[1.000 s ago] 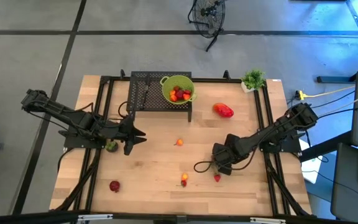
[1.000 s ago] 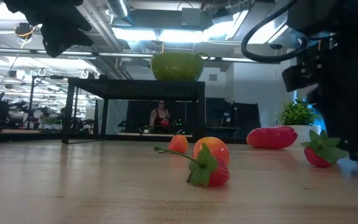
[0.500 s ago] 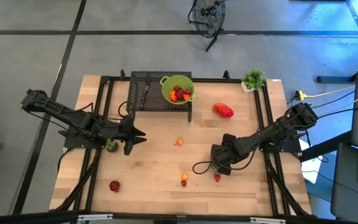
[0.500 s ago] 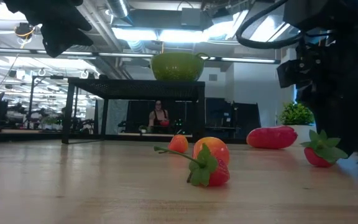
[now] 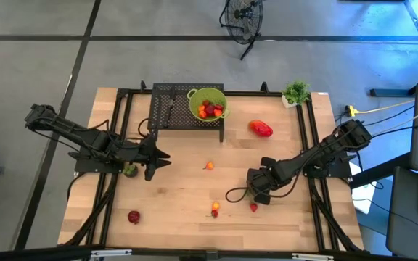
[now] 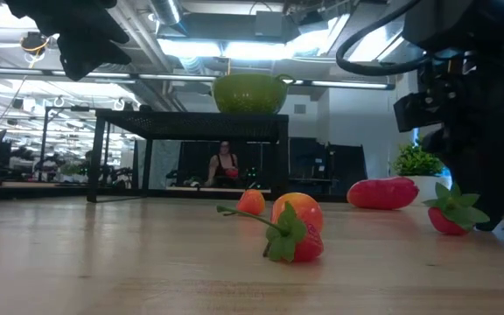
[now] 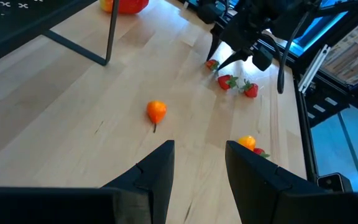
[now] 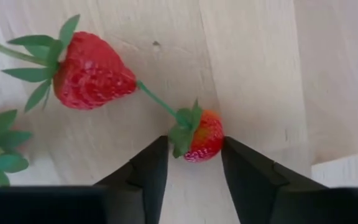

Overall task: Pick & Place Fruit
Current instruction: Put the strawberry into the green strainer bowl on the shelf

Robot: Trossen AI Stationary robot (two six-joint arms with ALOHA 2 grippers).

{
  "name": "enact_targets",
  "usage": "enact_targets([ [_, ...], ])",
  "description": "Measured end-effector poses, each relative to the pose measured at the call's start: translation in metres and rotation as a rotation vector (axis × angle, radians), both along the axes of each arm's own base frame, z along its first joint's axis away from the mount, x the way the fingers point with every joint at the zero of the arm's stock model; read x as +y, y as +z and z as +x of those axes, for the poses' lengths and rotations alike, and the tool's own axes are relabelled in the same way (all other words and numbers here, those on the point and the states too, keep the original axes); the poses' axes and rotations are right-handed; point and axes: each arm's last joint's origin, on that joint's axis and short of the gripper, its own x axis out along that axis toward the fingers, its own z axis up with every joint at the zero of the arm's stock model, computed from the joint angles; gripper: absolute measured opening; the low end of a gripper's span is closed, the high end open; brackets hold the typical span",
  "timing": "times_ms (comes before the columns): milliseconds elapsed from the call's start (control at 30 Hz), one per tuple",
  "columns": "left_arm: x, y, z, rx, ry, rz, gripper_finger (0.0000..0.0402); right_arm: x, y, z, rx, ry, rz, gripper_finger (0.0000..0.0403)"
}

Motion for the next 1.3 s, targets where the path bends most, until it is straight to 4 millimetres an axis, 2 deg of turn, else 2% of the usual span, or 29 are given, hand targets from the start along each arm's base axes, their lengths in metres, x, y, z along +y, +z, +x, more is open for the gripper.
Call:
enact_targets([
  [300,0.0000,0.0000,0.0000,0.000,0.000,0.000,0.0139,0.0006,-0.0002,0.0008,-0.007,0.010,0.006,0.0111],
  [433,0.0000,0.0000,0.0000,0.000,0.000,0.000,0.0139,-0.0003,-0.0002,0.0017,-0.013,-0.007,0.006,0.0108],
  [533,0.0000,0.0000,0.0000,0.000,0.000,0.000,0.0139,-0.0017,-0.0004,0.0024,-0.012,-0.010,0.012,0.0131],
  [800,0.0000,0.0000,0.0000,0.000,0.000,0.000,0.0139,-0.0016,-0.0004,0.0045,-0.033,0.029,0.004,0.0231],
  [933,0.0004,0.0001,0.0000,-0.003,0.013,0.008,0.0139,-0.0008,-0.0003,0.0070,-0.055,0.027,0.015,0.0249],
  [1033,0.0007,0.0001,0.0000,-0.004,0.019,0.011,0.0139,-0.0007,-0.0003,0.0072,-0.058,0.028,0.016,0.0241],
  [1300,0.0007,0.0001,0.0000,-0.004,0.019,0.011,0.0139,-0.0016,-0.0003,0.0059,-0.033,0.013,0.031,0.0184],
])
